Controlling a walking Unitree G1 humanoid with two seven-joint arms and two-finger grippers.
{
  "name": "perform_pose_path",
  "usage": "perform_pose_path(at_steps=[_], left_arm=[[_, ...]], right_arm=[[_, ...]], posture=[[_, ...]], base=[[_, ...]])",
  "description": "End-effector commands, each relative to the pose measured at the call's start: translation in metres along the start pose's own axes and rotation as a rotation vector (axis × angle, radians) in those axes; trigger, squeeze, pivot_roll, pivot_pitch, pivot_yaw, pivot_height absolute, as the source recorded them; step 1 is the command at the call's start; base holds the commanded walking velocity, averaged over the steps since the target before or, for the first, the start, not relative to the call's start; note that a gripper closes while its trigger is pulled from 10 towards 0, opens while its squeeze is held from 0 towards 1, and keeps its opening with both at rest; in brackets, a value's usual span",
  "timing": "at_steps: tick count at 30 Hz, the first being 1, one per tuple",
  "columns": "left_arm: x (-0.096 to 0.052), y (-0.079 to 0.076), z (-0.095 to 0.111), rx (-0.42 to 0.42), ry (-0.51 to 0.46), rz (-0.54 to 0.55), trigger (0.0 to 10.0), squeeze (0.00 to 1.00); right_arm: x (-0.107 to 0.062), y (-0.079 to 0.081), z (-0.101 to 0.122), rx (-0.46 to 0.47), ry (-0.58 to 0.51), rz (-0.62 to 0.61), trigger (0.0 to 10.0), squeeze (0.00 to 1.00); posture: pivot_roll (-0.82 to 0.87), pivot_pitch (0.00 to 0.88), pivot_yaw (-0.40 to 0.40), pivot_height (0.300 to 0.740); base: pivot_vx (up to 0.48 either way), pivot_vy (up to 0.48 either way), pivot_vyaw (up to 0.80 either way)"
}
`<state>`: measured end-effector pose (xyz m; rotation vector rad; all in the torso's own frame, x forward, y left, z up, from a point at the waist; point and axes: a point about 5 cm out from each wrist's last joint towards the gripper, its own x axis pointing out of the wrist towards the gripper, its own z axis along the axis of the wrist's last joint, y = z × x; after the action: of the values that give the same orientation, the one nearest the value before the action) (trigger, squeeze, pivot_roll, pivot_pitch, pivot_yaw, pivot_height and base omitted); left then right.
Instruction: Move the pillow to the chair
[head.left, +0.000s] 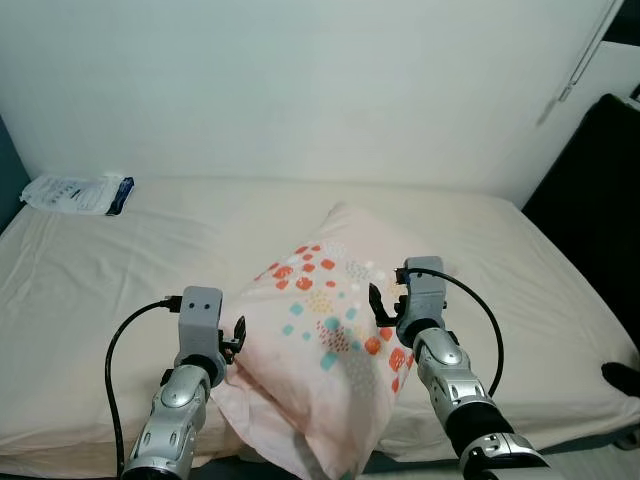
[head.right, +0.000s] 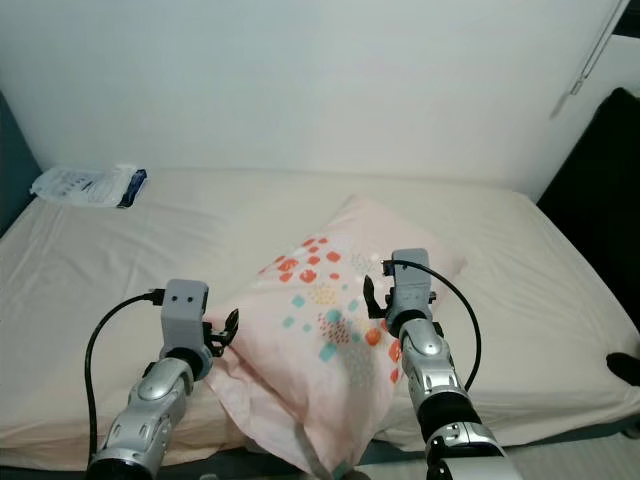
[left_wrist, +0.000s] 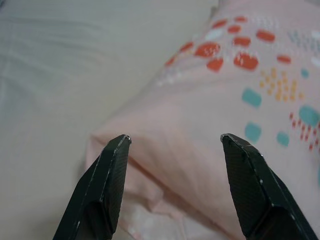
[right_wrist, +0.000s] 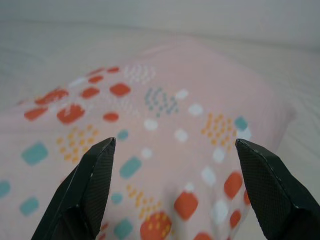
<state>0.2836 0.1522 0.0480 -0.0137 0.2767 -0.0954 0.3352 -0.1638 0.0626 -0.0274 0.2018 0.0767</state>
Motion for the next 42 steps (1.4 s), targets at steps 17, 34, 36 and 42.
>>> perform_pose_path(at_steps=[17,34,36,42], left_arm=[[-0.007,-0.016,-0.012,-0.307,0.211,-0.287,10.0,0.00],[-0.013,-0.008,-0.006,-0.699,0.246,-0.339,10.0,0.00],[-0.013,-0.010,-0.004,-0.752,0.231,-0.350,10.0,0.00],[-0.011,-0.011,-0.003,-0.804,0.212,-0.333,10.0,0.00]], right_arm=[[-0.004,-0.003,-0.002,0.035,-0.023,0.009,10.0,0.00],[-0.005,-0.003,0.003,0.058,-0.060,0.050,10.0,0.00],[-0.005,-0.003,0.003,0.059,-0.060,0.056,10.0,0.00],[-0.006,-0.005,0.004,0.058,-0.059,0.059,10.0,0.00]], posture=[[0.01,0.002,-0.088,0.605],[0.01,0.014,-0.092,0.572],[0.01,0.014,-0.094,0.572],[0.00,0.013,-0.098,0.572]], base=[[0.000,0.000,0.00],[0.000,0.000,0.00],[0.000,0.000,0.00],[0.000,0.000,0.00]])
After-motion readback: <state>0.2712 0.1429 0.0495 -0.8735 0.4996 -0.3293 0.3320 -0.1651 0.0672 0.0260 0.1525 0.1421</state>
